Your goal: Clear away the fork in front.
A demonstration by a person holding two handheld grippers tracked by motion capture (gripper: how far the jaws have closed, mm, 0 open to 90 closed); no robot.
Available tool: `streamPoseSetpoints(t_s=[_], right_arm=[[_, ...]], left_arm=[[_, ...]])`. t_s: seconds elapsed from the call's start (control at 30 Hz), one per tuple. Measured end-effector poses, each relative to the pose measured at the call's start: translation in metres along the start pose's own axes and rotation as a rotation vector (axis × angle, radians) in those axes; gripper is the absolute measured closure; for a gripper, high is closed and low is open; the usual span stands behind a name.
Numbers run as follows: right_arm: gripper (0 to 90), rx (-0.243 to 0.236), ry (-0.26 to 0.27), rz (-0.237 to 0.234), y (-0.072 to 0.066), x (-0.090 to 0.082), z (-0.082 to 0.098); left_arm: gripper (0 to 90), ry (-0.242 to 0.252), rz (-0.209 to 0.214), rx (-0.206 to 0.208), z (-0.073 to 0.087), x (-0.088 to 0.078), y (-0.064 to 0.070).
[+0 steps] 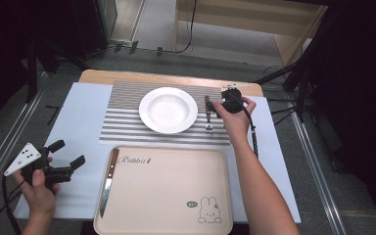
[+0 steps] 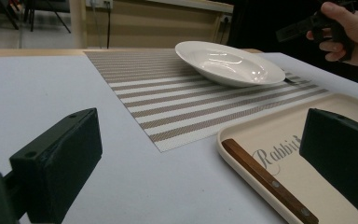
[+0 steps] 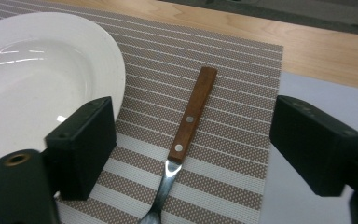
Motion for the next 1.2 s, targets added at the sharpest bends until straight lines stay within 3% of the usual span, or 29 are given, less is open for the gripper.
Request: streamPoseSetpoints(t_s=[0.13, 0.23, 0.43, 0.57, 0.67, 0.83, 1.2], right_arm=[[34.4, 0.042, -0.023, 0.009, 0.001, 0.007, 0.0], [40.6, 0.029, -0.042, 0.026, 0.0, 0.012, 0.001], [52.2, 0.027, -0.115, 0.007, -0.002, 0.021, 0.006], [54.3, 0.027, -0.127, 0.002, -0.003, 0.025, 0.006], [55.9, 0.027, -0.142, 0.037, -0.003, 0.027, 0.005], [58.8, 0.083, -0.169, 0.031, -0.005, 0.03, 0.004], [63.4, 0.078, -0.25, 0.065, -0.006, 0.042, 0.013]], left_arm=[[0.0, 0.0, 0.0, 0.001, 0.0, 0.0, 0.0], [0.0, 0.0, 0.0, 0.0, 0.0, 0.0, 0.0], [0.0, 0.001, 0.0, 0.0, 0.0, 0.0, 0.0], [0.0, 0.002, 0.0, 0.0, 0.0, 0.0, 0.0], [0.0, 0.002, 0.0, -0.002, 0.0, 0.0, 0.0], [0.0, 0.002, 0.0, -0.002, 0.0, 0.0, 0.0], [0.0, 0.003, 0.003, -0.003, 0.0, 0.0, 0.0]])
Point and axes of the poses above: each handheld gripper's, and its own axes: x roughly forward along the jaws, z roughly out of its underside, y roughly to its right, the point moved 7 cm from there along x, roughly forward along the jaws
